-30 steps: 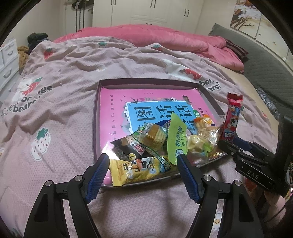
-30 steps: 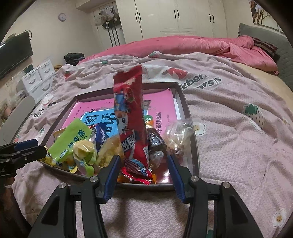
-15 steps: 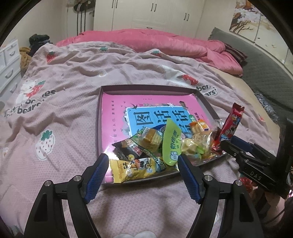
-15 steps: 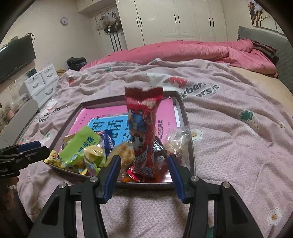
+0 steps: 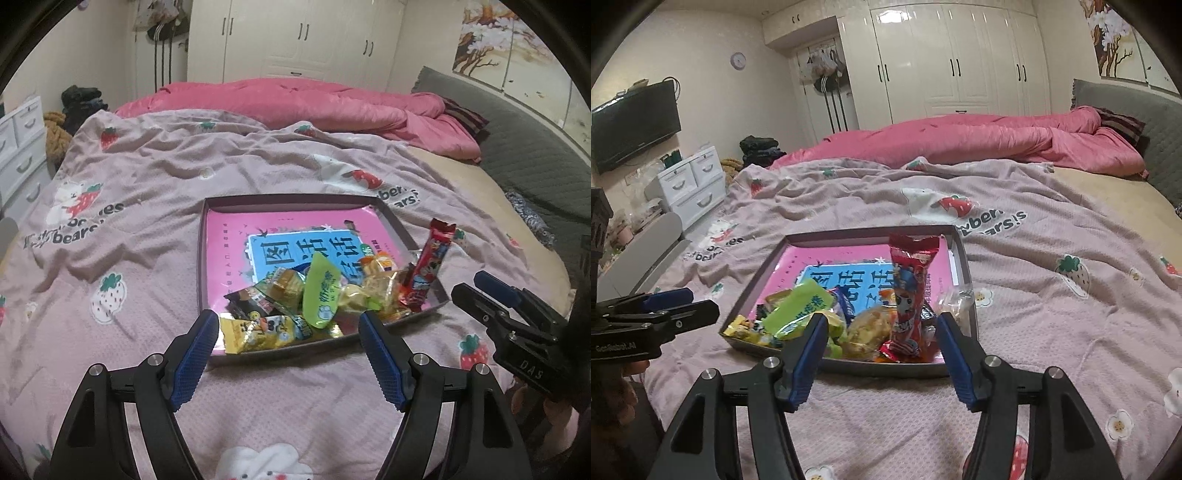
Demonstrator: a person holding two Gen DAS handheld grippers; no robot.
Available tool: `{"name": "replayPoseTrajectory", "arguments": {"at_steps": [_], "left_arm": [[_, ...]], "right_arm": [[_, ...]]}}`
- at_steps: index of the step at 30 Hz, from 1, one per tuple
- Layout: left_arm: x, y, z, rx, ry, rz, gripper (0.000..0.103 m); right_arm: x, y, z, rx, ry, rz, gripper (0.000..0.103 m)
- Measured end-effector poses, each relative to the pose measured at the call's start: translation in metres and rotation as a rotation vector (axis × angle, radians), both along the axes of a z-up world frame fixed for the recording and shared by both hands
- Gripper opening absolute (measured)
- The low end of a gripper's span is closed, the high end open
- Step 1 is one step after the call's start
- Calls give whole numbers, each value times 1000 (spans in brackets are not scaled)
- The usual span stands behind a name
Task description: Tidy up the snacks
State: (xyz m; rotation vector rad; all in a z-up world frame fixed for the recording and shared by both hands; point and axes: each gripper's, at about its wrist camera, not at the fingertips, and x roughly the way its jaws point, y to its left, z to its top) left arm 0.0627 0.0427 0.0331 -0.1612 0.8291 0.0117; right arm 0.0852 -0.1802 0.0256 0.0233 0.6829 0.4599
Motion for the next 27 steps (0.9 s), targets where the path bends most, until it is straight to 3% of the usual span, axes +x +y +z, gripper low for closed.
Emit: {"name": "replayPoseTrajectory", "arguments": {"at_steps": [9, 13, 27], "left_arm": [[-16, -11, -2, -21, 20, 17, 80], [-23, -15, -5, -28, 31, 22, 80], [-45, -24, -22, -24, 75, 24, 80]], "right_arm": [[-17, 0, 8, 4, -25, -11, 67], [-25, 2, 6, -1, -13, 0, 77], [-59, 8, -6, -104, -11, 14, 89]]}}
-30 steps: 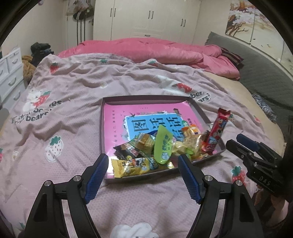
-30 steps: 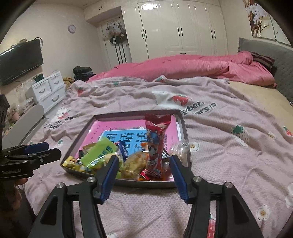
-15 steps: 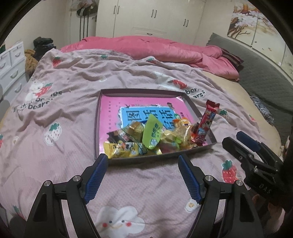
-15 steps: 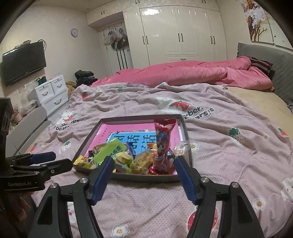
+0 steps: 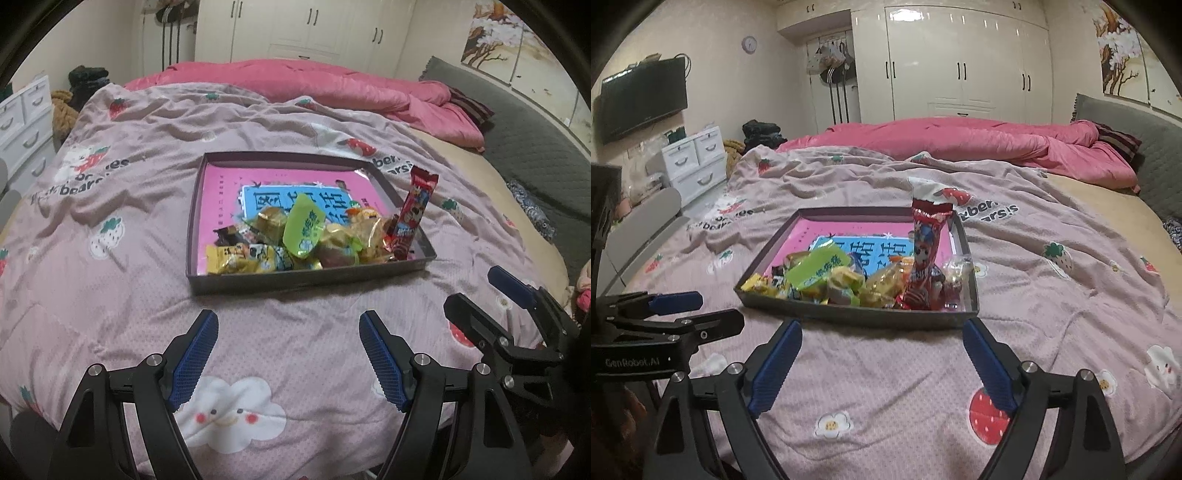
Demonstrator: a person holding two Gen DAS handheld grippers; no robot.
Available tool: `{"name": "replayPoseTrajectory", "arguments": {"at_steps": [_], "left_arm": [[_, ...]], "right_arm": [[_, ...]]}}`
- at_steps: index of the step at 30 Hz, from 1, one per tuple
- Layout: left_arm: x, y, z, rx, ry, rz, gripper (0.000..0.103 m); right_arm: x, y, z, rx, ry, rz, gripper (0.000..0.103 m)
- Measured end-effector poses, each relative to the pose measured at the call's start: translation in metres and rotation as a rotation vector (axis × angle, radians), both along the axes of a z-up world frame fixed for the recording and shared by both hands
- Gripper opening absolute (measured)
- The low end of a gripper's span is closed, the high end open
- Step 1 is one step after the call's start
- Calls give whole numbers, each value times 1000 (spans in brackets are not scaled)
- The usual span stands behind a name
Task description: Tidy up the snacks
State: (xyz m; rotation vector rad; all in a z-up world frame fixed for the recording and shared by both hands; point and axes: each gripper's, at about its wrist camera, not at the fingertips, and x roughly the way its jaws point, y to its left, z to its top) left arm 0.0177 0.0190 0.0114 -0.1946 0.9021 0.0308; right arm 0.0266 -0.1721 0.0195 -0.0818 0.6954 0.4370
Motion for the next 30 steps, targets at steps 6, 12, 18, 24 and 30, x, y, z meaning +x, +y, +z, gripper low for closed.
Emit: {"name": "replayPoseTrajectory", "arguments": {"at_steps": [6, 12, 18, 24, 30], "left_arm": [[-5, -4, 1, 8, -4, -6, 80], [-6, -4, 2, 10, -4, -4, 80], [-7, -2, 3, 11, -5, -3, 80], [-7, -2, 2, 15, -7, 2, 80], [-6, -1, 2, 21, -7, 3, 80]], "right_arm": [[-5, 0, -1, -10, -2, 5, 89], [-2, -1, -2, -3, 11, -4, 89], [0, -3, -5, 0, 23, -12, 89], [2, -5, -7, 0, 32, -27, 89], [3, -6, -8, -4, 39, -37, 89]]}}
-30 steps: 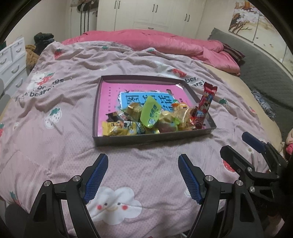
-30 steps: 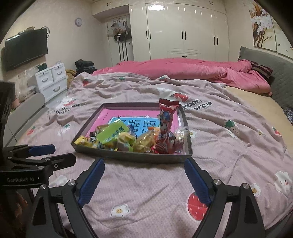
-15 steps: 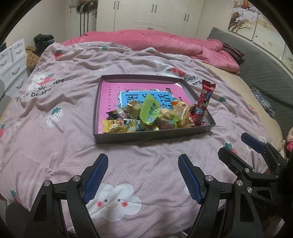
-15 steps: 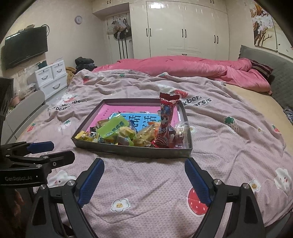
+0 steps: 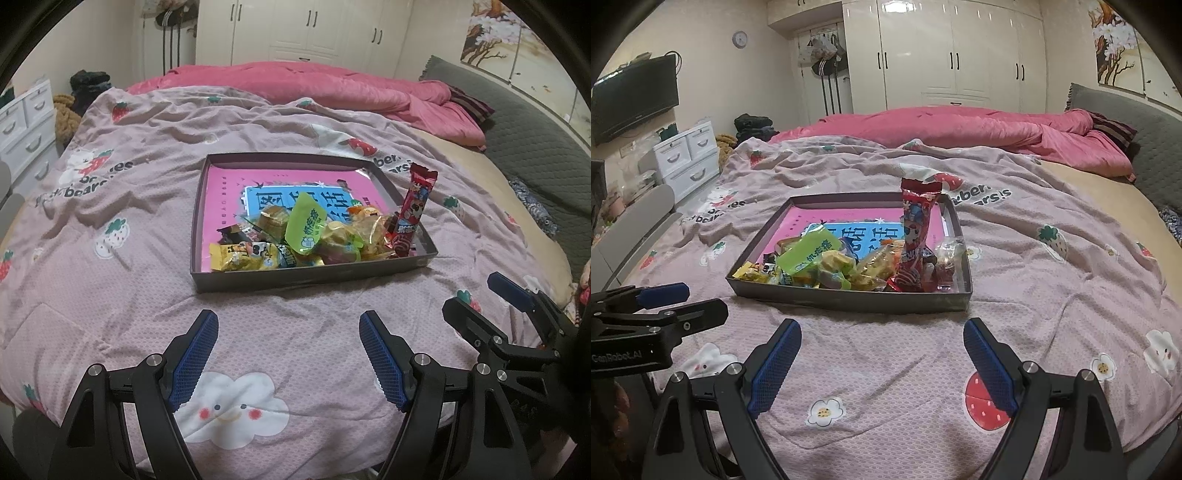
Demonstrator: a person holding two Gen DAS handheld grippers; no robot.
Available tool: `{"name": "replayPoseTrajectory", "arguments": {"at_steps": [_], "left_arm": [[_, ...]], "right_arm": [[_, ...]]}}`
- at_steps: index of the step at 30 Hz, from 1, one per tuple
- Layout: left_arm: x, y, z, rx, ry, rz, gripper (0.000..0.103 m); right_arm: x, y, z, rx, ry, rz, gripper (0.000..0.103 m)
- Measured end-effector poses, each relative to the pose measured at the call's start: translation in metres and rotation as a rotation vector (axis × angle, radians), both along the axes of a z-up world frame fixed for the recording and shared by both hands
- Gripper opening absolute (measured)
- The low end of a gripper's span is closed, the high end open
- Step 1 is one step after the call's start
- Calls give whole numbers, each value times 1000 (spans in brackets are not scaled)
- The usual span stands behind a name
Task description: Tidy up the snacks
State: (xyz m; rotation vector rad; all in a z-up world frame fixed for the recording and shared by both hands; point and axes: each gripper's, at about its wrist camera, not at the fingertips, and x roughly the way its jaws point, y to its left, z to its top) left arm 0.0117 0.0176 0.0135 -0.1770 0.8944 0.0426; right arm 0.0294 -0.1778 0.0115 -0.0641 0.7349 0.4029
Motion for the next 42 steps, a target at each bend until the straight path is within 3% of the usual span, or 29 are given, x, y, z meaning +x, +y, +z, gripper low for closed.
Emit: {"name": "replayPoseTrajectory", "arguments": {"at_steps": [42], "left_arm": [[2, 4, -3, 7, -24, 17, 80]], "right_arm": [[10, -9, -8, 18, 15, -19, 89]]}}
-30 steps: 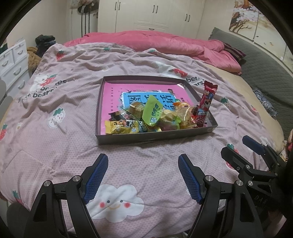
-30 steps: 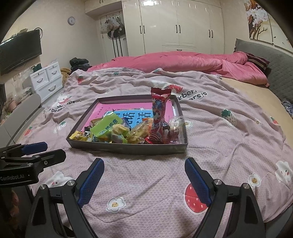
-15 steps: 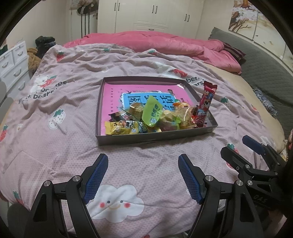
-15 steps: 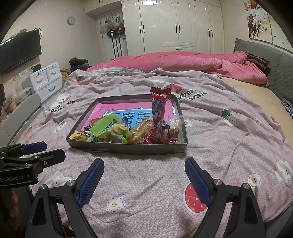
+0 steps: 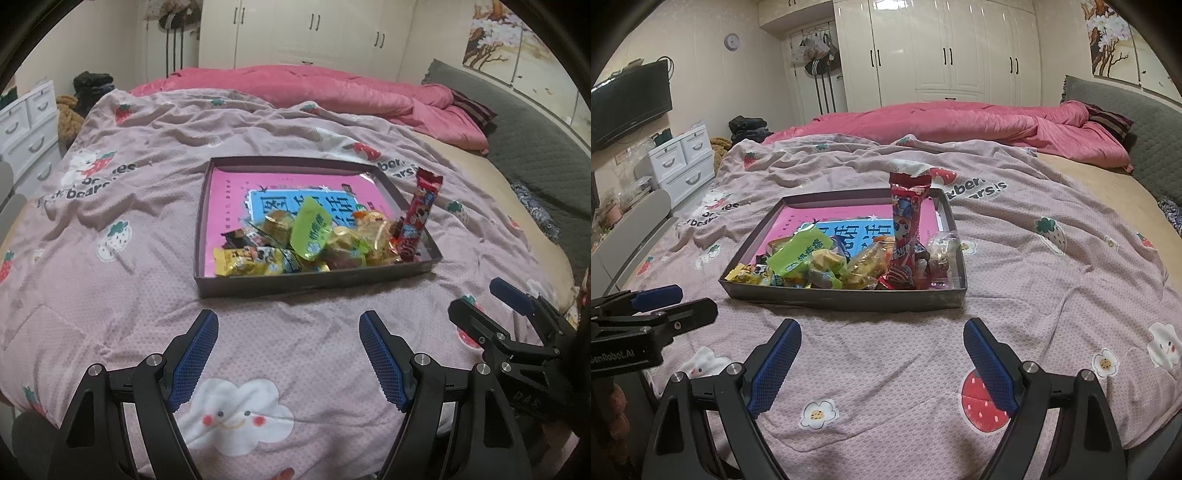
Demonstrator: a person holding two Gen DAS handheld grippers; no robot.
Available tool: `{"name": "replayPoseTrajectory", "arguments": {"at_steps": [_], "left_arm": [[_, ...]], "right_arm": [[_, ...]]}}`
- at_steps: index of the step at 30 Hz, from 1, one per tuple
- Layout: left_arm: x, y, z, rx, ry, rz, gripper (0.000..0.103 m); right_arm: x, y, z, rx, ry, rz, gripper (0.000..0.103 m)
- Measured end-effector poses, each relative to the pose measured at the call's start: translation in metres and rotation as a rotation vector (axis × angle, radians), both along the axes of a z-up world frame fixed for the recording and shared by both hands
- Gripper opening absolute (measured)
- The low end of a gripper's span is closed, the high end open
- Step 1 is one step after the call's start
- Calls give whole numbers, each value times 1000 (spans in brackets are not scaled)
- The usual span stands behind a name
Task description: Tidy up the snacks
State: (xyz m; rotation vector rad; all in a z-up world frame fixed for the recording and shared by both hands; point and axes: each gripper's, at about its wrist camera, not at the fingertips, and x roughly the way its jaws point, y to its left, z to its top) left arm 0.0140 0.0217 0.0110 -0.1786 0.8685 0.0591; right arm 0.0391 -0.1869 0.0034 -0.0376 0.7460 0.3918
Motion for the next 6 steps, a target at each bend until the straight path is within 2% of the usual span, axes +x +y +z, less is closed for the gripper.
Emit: {"name": "replayPoseTrajectory", "arguments": {"at_steps": [6], "left_arm": [[17, 40, 6, 20, -87, 88, 80]], "right_arm": [[22, -24, -10, 41, 25, -63, 90]]}}
